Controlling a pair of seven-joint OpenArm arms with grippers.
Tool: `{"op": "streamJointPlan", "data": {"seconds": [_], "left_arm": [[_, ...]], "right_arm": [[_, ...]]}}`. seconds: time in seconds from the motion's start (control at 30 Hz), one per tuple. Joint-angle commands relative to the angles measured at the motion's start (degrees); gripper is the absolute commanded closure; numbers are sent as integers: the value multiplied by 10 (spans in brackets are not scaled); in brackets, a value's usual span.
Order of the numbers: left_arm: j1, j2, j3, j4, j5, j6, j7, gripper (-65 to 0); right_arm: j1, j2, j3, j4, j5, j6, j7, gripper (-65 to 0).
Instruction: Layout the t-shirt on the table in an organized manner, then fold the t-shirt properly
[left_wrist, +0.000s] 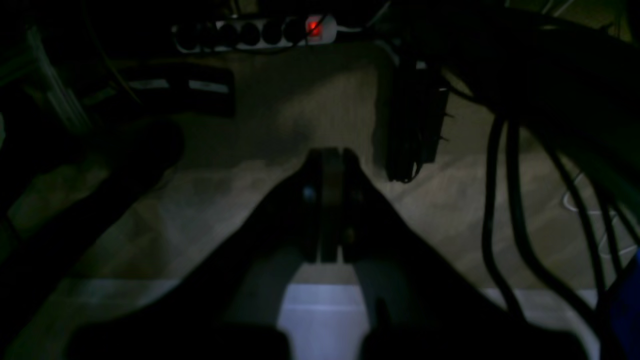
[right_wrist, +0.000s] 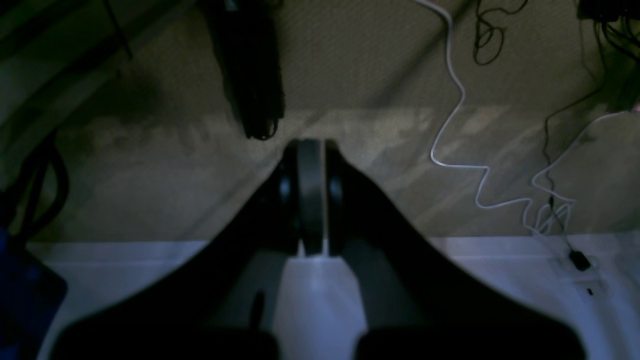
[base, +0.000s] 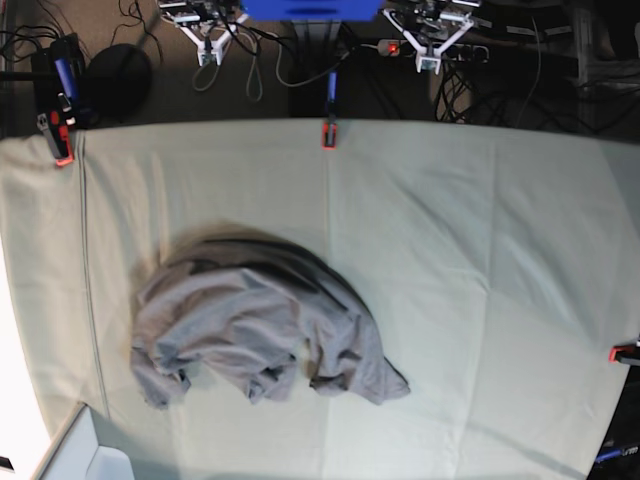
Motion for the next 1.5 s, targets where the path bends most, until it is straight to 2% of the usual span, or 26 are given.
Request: {"op": "streamJointPlan", "data": {"seconds": [0.0, 0.27, 0.43, 0.53, 0.67, 0.9, 1.03, 1.1, 1.3, 1.47], "left_arm": [[6, -2, -1, 1, -1, 4, -1, 0], [6, -2, -1, 1, -1, 4, 2, 0], [15, -2, -1, 1, -1, 4, 2, 0], [38, -3, -1, 19, -2, 4, -3, 0], [118, -17, -1, 147, -2, 4, 1, 0], [314, -45, -1, 510, -2, 5, 3, 0], [387, -52, -1, 681, -12, 7, 3, 0], [414, -68, -1, 751, -27, 7, 3, 0], [440, -111, -2, 900, -123, 7, 3, 0], [411, -157, -2, 964, -235, 7, 3, -1]], "right_arm": [[-5, 2, -1, 1, 3, 10, 1, 0], [-56, 0, -1, 79, 3, 10, -5, 0], [-76, 0, 0, 113, 3, 10, -38, 0], [-113, 0, 0, 176, 3, 10, -43, 0], [-195, 1, -1, 310, 3, 10, -43, 0], [-361, 11, -1, 633, 3, 10, -50, 0], [-409, 17, -1, 799, 4, 10, -119, 0], [-429, 27, 0, 878, 4, 10, -148, 0], [-455, 28, 4, 1066, 4, 10, -190, 0], [-415, 28, -1, 1080, 4, 11, -180, 0]]}}
